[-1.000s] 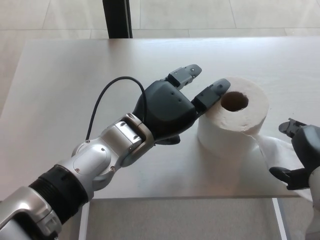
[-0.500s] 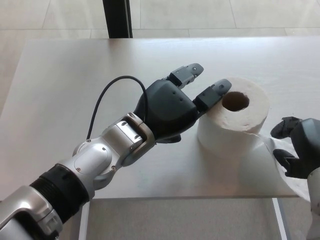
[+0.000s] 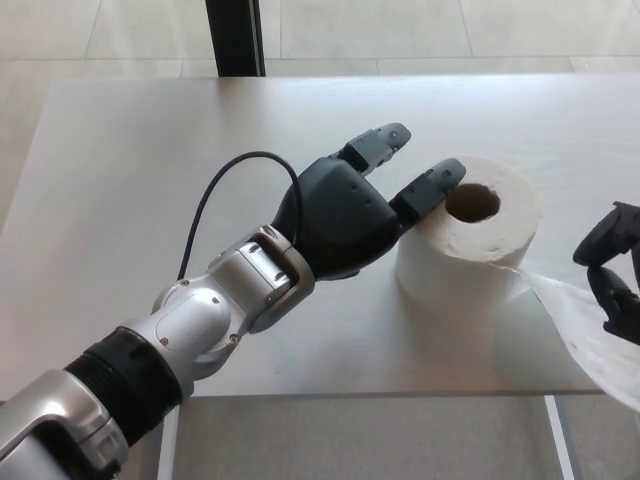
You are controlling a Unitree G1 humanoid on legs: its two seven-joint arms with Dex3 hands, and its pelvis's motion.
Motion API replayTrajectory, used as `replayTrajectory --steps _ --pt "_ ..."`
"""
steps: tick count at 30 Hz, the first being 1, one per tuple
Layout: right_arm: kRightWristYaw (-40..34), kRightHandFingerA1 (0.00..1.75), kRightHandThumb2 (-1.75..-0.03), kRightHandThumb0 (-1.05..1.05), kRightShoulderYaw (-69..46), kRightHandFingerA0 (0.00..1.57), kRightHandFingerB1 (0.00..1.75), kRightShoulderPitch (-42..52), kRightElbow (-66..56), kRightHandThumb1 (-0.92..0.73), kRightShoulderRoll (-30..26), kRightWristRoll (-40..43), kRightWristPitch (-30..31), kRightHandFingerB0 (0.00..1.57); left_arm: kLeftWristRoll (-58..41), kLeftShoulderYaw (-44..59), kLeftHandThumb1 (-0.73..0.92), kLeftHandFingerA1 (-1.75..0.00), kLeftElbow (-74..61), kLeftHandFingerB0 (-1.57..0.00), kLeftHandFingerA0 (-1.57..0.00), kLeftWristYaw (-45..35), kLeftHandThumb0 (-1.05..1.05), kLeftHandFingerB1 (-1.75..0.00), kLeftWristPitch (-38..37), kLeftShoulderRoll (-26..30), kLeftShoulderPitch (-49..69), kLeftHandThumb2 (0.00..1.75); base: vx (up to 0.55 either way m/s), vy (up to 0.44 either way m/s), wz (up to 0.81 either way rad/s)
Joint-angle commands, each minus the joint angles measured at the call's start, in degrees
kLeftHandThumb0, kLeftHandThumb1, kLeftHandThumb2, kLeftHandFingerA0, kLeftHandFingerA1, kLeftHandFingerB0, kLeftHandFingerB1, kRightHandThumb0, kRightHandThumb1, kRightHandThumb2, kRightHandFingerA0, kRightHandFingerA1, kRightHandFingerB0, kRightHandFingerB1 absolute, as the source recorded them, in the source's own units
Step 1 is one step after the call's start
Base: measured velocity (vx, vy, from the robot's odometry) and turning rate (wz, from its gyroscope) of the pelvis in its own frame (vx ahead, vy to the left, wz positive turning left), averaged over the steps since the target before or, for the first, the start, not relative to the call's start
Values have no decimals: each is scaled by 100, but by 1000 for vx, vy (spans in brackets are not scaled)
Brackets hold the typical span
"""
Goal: A toilet paper roll is kept in the middle of the desk infront of the robot. The robot places its left hand on the top of the toilet paper roll to hold it still and uses its right hand to tear off a piece of toilet paper from it and hands the paper to a person
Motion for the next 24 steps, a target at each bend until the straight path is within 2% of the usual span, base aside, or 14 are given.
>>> replayTrajectory --steps 1,2,3,4,5,6,7,9,10,11,14,15,22,24 --pt "609 115 -63 -45 63 54 34 92 -222 -76 -119 -28 249 44 235 -55 48 -13 35 -1 0 -59 -45 -2 111 38 44 80 0 0 0" --pt "954 44 -62 -53 130 33 30 21 -250 -76 -219 -263 453 31 272 -64 49 -13 66 0 0 -61 -48 0 136 43 28 80 0 0 0" --pt "1070 37 -63 -56 155 21 29 -17 -255 -74 -273 -356 510 25 270 -60 49 -13 76 0 0 -53 -48 0 118 52 19 80 0 0 0" --pt "1298 52 -108 -34 182 3 47 -26 -340 -55 -336 -427 582 0 272 -58 51 -13 90 0 0 -28 -48 -1 110 57 18 80 0 0 0" --pt "1651 25 -63 -59 193 4 25 -64 -444 -73 -382 -411 717 14 279 -56 49 -12 118 0 0 -13 -48 -1 111 66 6 79 0 0 0" --pt "2125 15 -87 -76 224 0 25 -98 -555 -52 -502 -479 860 2 329 -70 51 -12 97 0 0 -50 -50 0 161 73 1 80 0 0 0" --pt "2437 6 -83 -83 244 0 11 -102 -654 -52 -589 -499 934 6 319 -64 56 -3 106 0 0 -40 -45 -11 152 74 -2 64 0 0 0" --pt "3090 9 -84 -82 376 0 6 -98 -787 -53 -850 -726 928 3 304 -35 48 -14 81 0 0 -106 -48 -4 171 88 -23 79 0 0 0" --pt "3322 0 -60 -70 417 0 17 -84 -850 -65 -921 -725 961 0 289 -26 50 -12 89 0 0 -116 -49 -1 165 85 -34 80 0 0 0" --pt "3367 8 -86 -84 442 0 3 -42 -894 -54 -954 -700 940 9 285 -23 48 -15 104 0 0 -78 -48 -2 152 85 -43 80 0 0 0" --pt "3507 0 -81 -81 548 0 5 54 -982 -52 -909 -740 1027 2 299 -23 48 -16 110 -1 0 -62 -47 -6 173 66 -61 81 0 0 0" --pt "3527 0 -82 -85 594 0 1 89 -991 -53 -892 -786 1034 1 306 -34 57 -7 120 0 0 -78 -43 -18 187 47 -60 64 0 0 0" --pt "3560 10 -85 -83 822 0 3 200 -1058 -52 -619 -947 1214 2 344 -93 58 -3 165 0 0 7 -44 -14 132 66 -32 67 0 0 0" --pt "3542 0 -74 -70 854 0 11 232 -1061 -48 -562 -995 1243 0 336 -88 57 -4 147 0 0 -15 -45 -15 130 63 -32 66 0 0 0"
